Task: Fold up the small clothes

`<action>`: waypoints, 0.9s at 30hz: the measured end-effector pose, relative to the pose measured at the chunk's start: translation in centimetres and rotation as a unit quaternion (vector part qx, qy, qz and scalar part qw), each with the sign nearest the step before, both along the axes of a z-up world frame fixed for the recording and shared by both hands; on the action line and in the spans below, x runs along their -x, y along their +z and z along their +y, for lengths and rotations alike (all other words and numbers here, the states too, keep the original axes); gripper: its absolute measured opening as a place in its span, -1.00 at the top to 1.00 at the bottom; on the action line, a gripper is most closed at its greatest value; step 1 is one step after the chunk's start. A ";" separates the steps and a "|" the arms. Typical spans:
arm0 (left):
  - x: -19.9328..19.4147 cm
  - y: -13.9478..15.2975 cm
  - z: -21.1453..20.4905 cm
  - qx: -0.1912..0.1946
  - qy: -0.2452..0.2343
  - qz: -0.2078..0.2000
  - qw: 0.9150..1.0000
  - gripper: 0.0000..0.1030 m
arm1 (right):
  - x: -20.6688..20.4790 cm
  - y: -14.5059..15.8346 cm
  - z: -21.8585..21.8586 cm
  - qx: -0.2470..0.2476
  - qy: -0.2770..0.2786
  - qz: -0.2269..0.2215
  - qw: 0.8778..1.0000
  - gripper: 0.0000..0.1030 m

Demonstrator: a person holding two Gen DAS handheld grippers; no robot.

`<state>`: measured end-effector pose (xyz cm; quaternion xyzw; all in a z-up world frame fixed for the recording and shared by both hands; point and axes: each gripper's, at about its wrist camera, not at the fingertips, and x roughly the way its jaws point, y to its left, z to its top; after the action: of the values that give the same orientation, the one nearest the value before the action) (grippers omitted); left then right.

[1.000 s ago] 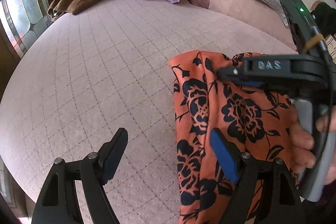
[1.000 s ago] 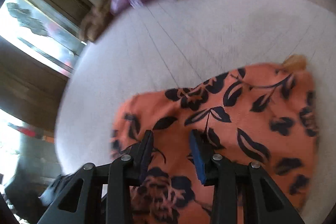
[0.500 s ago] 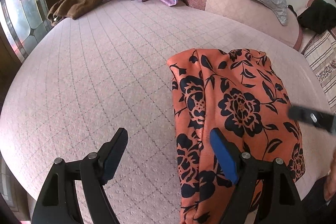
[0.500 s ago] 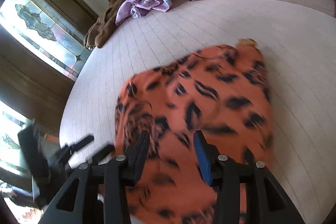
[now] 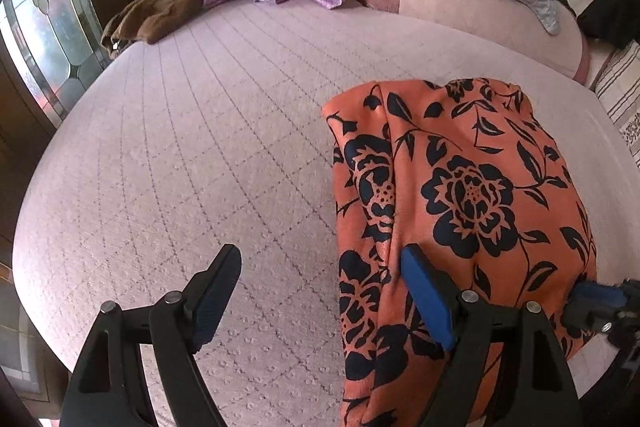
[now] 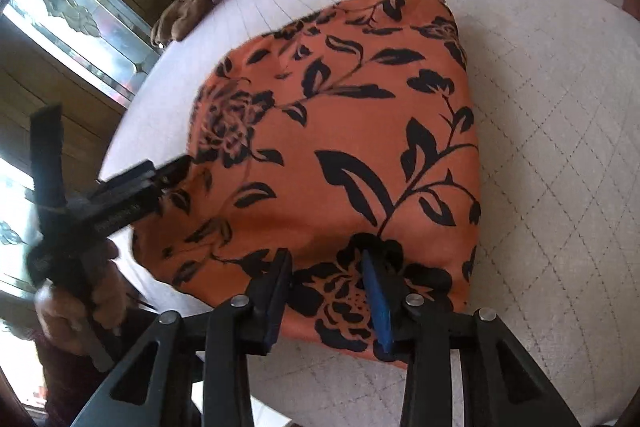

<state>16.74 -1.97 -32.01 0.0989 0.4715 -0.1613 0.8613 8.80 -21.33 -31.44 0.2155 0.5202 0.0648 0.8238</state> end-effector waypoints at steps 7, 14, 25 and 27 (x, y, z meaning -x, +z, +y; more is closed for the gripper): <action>-0.1 1.2 -0.7 0.014 0.005 -0.016 1.000 -0.60 | 0.4 2.9 -2.5 -0.019 -0.007 -0.054 0.998 0.22; -0.9 1.0 -1.1 0.015 0.004 -0.006 1.000 -0.60 | -0.3 2.3 -6.7 -0.049 -0.047 -0.064 0.996 -0.11; -1.0 0.8 -2.1 0.004 0.000 -0.012 1.000 -0.60 | 0.0 0.7 -9.5 -0.096 -0.070 -0.094 0.988 -0.11; -1.0 0.8 -2.1 0.004 0.000 -0.011 1.000 -0.60 | 0.1 0.1 -9.7 -0.106 -0.071 -0.095 0.987 -0.11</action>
<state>17.73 -4.07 -31.25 0.0971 0.4611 -0.1622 0.8670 8.75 -31.01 -31.33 0.3314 0.4130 0.0810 0.8444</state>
